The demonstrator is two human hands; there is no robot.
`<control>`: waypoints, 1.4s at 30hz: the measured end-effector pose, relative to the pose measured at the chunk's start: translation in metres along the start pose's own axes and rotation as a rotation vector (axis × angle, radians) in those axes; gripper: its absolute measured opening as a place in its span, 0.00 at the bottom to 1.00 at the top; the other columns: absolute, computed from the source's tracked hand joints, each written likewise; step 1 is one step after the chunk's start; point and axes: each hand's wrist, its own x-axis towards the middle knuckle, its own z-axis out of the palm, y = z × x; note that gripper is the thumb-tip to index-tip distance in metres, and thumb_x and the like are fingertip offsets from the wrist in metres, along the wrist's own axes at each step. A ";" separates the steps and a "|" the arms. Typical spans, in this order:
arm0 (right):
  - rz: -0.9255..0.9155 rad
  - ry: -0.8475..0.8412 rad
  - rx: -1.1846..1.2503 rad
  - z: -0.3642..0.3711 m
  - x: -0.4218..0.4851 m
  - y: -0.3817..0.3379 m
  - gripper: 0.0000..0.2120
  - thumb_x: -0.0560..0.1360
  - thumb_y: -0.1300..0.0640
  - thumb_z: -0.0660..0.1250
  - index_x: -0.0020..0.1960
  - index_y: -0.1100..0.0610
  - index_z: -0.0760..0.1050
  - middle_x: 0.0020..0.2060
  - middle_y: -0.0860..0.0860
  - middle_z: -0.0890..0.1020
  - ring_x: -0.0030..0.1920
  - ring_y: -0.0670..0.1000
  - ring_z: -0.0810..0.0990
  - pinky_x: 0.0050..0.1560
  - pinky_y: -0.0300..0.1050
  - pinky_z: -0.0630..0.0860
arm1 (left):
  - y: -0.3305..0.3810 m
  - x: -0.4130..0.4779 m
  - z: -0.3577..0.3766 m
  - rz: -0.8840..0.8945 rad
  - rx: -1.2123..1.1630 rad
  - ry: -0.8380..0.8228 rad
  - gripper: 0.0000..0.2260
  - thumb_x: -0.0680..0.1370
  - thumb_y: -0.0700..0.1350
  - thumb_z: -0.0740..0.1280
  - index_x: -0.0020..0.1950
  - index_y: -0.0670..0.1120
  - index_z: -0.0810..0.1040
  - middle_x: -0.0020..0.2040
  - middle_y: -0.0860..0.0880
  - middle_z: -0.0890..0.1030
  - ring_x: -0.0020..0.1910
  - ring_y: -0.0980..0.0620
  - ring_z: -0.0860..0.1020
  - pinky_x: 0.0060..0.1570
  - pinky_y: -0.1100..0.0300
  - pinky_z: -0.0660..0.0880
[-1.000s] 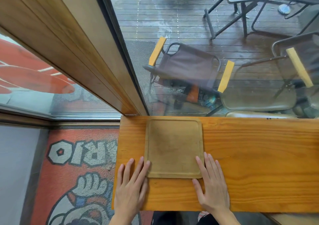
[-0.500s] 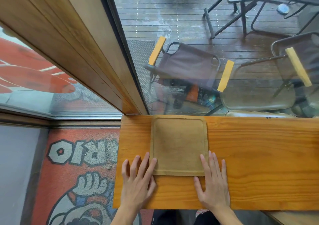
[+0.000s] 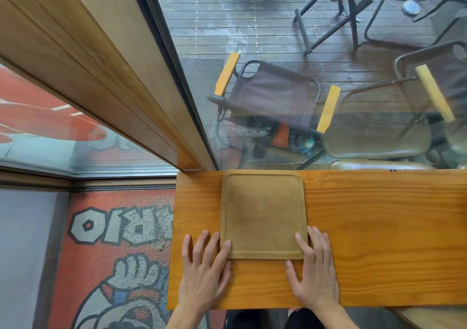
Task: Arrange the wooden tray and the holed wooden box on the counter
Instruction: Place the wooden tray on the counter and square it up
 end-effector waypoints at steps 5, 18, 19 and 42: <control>0.008 0.000 0.001 0.001 0.001 -0.001 0.28 0.78 0.42 0.53 0.71 0.58 0.63 0.71 0.62 0.67 0.75 0.62 0.62 0.76 0.64 0.56 | -0.001 -0.001 0.004 0.031 -0.048 0.055 0.20 0.76 0.54 0.66 0.66 0.49 0.71 0.67 0.43 0.71 0.70 0.40 0.68 0.67 0.29 0.64; 0.002 0.004 0.039 0.001 -0.001 0.000 0.26 0.77 0.47 0.55 0.70 0.60 0.64 0.72 0.63 0.65 0.75 0.63 0.61 0.76 0.63 0.55 | 0.000 0.000 0.007 0.093 -0.156 0.115 0.15 0.76 0.48 0.66 0.61 0.48 0.70 0.59 0.44 0.71 0.70 0.43 0.71 0.68 0.35 0.67; 0.000 0.005 0.040 0.001 -0.001 0.000 0.26 0.78 0.45 0.53 0.70 0.60 0.64 0.71 0.63 0.66 0.75 0.63 0.62 0.76 0.63 0.55 | 0.001 0.000 0.007 0.084 -0.158 0.115 0.14 0.77 0.47 0.65 0.61 0.48 0.70 0.60 0.44 0.71 0.70 0.43 0.71 0.68 0.35 0.67; -0.011 0.028 -0.017 0.005 -0.001 0.001 0.28 0.72 0.50 0.63 0.69 0.60 0.63 0.70 0.63 0.67 0.74 0.64 0.63 0.76 0.64 0.57 | 0.002 -0.001 0.002 0.038 -0.165 0.041 0.17 0.77 0.45 0.65 0.64 0.47 0.68 0.63 0.43 0.70 0.72 0.44 0.69 0.69 0.36 0.66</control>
